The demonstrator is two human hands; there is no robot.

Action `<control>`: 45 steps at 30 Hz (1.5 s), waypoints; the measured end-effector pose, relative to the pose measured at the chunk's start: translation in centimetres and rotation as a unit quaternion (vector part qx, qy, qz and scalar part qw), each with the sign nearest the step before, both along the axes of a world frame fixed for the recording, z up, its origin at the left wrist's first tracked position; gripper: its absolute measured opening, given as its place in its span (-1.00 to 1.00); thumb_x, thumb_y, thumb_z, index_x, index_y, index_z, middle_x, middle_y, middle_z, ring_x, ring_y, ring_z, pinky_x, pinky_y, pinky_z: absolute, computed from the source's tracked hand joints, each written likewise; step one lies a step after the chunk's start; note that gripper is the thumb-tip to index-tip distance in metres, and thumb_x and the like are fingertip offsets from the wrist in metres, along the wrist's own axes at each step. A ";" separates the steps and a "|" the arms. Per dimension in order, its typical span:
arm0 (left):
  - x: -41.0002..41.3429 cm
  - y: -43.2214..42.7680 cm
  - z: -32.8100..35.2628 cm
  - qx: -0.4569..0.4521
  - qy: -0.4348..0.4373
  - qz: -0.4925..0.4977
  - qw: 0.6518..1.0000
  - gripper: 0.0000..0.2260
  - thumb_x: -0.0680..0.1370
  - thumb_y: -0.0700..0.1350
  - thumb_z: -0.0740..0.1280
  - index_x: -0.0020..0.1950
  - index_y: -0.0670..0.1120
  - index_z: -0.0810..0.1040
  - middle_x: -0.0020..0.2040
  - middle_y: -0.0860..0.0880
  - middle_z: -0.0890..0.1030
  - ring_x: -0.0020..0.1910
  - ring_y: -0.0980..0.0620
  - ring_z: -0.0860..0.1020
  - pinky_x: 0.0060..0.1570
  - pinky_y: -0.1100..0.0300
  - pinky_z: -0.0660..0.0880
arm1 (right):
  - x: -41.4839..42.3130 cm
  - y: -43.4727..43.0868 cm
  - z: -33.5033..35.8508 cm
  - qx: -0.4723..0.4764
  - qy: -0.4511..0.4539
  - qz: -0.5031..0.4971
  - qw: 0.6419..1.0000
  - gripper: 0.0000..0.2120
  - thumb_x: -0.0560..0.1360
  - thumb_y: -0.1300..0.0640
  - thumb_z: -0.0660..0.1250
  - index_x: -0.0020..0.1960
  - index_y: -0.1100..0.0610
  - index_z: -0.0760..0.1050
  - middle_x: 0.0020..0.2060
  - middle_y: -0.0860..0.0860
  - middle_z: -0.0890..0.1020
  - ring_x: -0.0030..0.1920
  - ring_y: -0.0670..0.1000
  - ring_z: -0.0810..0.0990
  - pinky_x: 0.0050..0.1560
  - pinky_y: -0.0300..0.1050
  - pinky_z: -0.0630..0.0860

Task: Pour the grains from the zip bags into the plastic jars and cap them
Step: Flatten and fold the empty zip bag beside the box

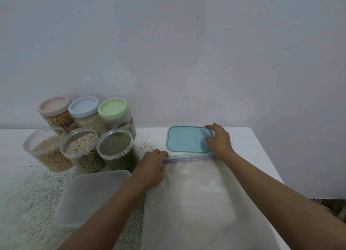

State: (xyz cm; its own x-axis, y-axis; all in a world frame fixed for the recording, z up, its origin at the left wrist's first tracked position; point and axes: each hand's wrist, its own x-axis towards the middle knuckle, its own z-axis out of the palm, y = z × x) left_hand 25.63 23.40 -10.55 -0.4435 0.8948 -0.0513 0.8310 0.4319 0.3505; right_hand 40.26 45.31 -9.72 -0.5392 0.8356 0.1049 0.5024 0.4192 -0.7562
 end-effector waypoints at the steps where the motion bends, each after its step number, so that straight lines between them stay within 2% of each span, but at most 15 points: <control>1: -0.1 0.0 0.1 -0.001 0.000 0.000 1.000 -0.60 0.61 -0.16 0.30 0.46 0.03 0.43 0.36 0.01 0.49 0.27 -0.03 0.43 0.15 0.10 0.49 | 0.4 -0.2 0.1 0.029 -0.005 0.006 1.000 -0.65 0.52 0.34 0.34 0.29 0.19 0.58 0.35 0.15 0.52 0.40 0.16 0.44 0.38 -0.12 0.31; 5: -0.1 0.2 0.6 -0.041 0.041 -0.003 0.998 -0.57 0.60 -0.12 0.28 0.48 0.03 0.40 0.36 -0.01 0.49 0.29 -0.07 0.46 0.26 -0.04 0.48 | 2.8 -1.8 0.3 0.136 -0.048 0.039 0.989 -0.84 0.53 0.23 0.37 0.09 0.12 0.63 0.08 0.05 0.57 0.18 0.11 0.48 0.13 -0.05 0.38; 9: 0.2 1.2 1.4 -0.097 0.085 -0.016 0.991 -0.59 0.59 -0.08 0.24 0.46 0.01 0.41 0.38 -0.04 0.47 0.34 -0.11 0.44 0.38 -0.11 0.31 | 6.1 -3.6 -0.3 0.228 -0.100 0.058 0.967 -0.79 0.52 -0.03 0.39 0.07 0.05 0.64 0.00 -0.02 0.59 0.12 0.08 0.46 0.02 0.01 0.35; 12: 0.6 2.4 2.1 -0.086 0.090 -0.050 0.991 -0.69 0.63 -0.01 0.21 0.35 -0.04 0.50 0.29 -0.06 0.52 0.26 -0.13 0.50 0.31 -0.05 0.33 | 8.1 -4.7 -1.4 0.251 -0.131 0.099 0.954 -0.64 0.49 -0.16 0.28 0.12 0.03 0.64 0.07 -0.04 0.61 0.16 0.07 0.49 0.06 0.01 0.35; 16: 1.3 3.9 1.6 -0.080 0.053 -0.084 0.992 -0.79 0.64 0.02 0.26 0.07 -0.11 0.51 0.11 -0.10 0.49 0.09 -0.14 0.49 0.06 0.02 0.48 | 10.1 -6.3 -3.8 0.225 -0.185 0.125 0.948 -0.47 0.57 -0.25 0.12 0.35 0.02 0.55 0.36 0.04 0.55 0.37 0.14 0.47 0.32 0.14 0.39; 19: 1.6 4.5 1.5 -0.086 0.051 -0.060 0.993 -0.69 0.60 -0.03 0.32 0.31 -0.12 0.49 0.24 -0.12 0.46 0.20 -0.15 0.45 0.18 -0.02 0.48 | 10.5 -7.2 -5.2 0.214 -0.224 0.128 0.942 -0.40 0.63 -0.26 0.00 0.52 0.01 0.40 0.51 0.04 0.41 0.52 0.12 0.34 0.50 0.18 0.25; 22: 4.0 3.7 1.8 -0.005 0.078 -0.054 0.995 -0.62 0.57 -0.11 0.34 0.39 -0.11 0.48 0.29 -0.12 0.46 0.25 -0.14 0.43 0.19 0.00 0.47 | 10.5 -7.3 -4.8 0.214 -0.234 0.129 0.939 -0.35 0.61 -0.29 -0.04 0.54 0.03 0.37 0.53 0.04 0.38 0.54 0.12 0.32 0.52 0.20 0.21; 26: 8.9 -0.6 1.3 0.007 0.081 -0.078 0.994 -0.48 0.59 0.20 0.14 0.46 -0.03 0.43 0.44 -0.07 0.41 0.41 -0.12 0.37 0.37 0.00 0.34 | 10.4 -7.0 -2.8 0.198 -0.271 0.159 0.928 -0.18 0.49 -0.37 -0.24 0.61 0.01 0.22 0.61 0.01 0.22 0.61 0.04 0.14 0.57 0.19 -0.05; 29: 10.6 -3.2 -0.4 -0.096 0.074 -0.096 0.988 -0.11 0.46 0.51 -0.26 0.63 0.02 0.15 0.65 -0.04 0.15 0.62 -0.06 0.10 0.58 -0.08 0.04 | 10.5 -7.1 -0.7 0.129 -0.260 0.182 0.939 -0.26 0.58 -0.42 -0.08 0.64 -0.04 0.11 0.66 0.00 -0.02 0.64 0.02 -0.18 0.58 0.16 -0.21; 31: 11.0 -4.1 -2.2 -0.097 0.075 -0.103 0.987 -0.14 0.50 0.48 -0.29 0.68 0.03 -0.04 0.69 -0.01 -0.06 0.66 0.00 -0.11 0.60 -0.13 -0.16 | 10.9 -7.9 1.0 0.068 -0.248 0.199 0.946 -0.28 0.60 -0.39 0.03 0.66 -0.10 0.02 0.65 -0.02 -0.13 0.62 0.00 -0.31 0.58 0.11 -0.28; 33: 11.1 -4.6 -3.6 -0.053 0.089 -0.102 0.989 -0.23 0.58 0.43 -0.24 0.69 0.04 -0.10 0.69 0.01 -0.12 0.65 0.03 -0.19 0.58 -0.13 -0.25 | 10.9 -9.5 2.0 0.078 -0.235 0.208 0.946 -0.32 0.62 -0.34 0.07 0.64 -0.08 0.08 0.66 0.00 -0.03 0.64 0.00 -0.19 0.60 0.06 -0.21; 37: 11.2 -5.1 -4.7 0.012 0.104 -0.084 0.991 -0.26 0.61 0.37 -0.29 0.65 0.01 0.17 0.67 0.00 0.11 0.66 0.01 0.00 0.57 -0.12 -0.13 | 11.4 -14.5 -0.6 0.117 -0.280 0.236 0.923 -0.36 0.63 -0.35 -0.08 0.62 -0.08 0.13 0.65 0.02 0.08 0.64 0.01 -0.05 0.61 0.06 -0.11; 40: 11.0 -5.7 -4.1 0.107 0.128 -0.060 0.984 -0.51 0.66 0.22 0.06 0.41 -0.01 0.53 0.50 -0.06 0.46 0.52 -0.12 0.36 0.44 -0.20 0.21 | 13.3 -15.5 -3.5 0.151 -0.271 0.213 0.927 -0.20 0.51 -0.48 -0.32 0.65 -0.16 0.03 0.66 -0.02 -0.05 0.64 -0.02 -0.19 0.62 0.03 -0.20; 42: 10.4 -6.1 -4.1 0.147 0.143 -0.028 0.978 -0.64 0.63 0.12 0.14 0.26 0.01 0.60 0.34 -0.03 0.58 0.34 -0.12 0.51 0.30 -0.17 0.32 | 14.7 -15.1 -4.4 0.166 -0.255 0.198 0.932 -0.26 0.54 -0.48 -0.25 0.64 -0.22 -0.04 0.65 -0.07 -0.13 0.62 -0.06 -0.30 0.62 0.03 -0.22; 45: 9.8 -6.4 -4.2 0.128 0.122 -0.010 0.984 -0.61 0.63 0.14 0.12 0.33 0.03 0.57 0.32 -0.01 0.58 0.31 -0.10 0.52 0.28 -0.10 0.36 | 15.7 -15.3 -4.9 0.179 -0.253 0.177 0.934 -0.29 0.58 -0.48 -0.14 0.64 -0.22 -0.13 0.64 -0.11 -0.20 0.60 -0.09 -0.37 0.62 0.03 -0.21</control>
State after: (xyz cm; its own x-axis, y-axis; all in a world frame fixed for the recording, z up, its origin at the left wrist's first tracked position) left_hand 35.43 16.96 -14.78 -0.3960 0.8735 0.2832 0.9116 0.3369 0.2355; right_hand 55.94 30.05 -14.61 -0.8314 0.5556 0.0001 0.5395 0.8074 -0.2388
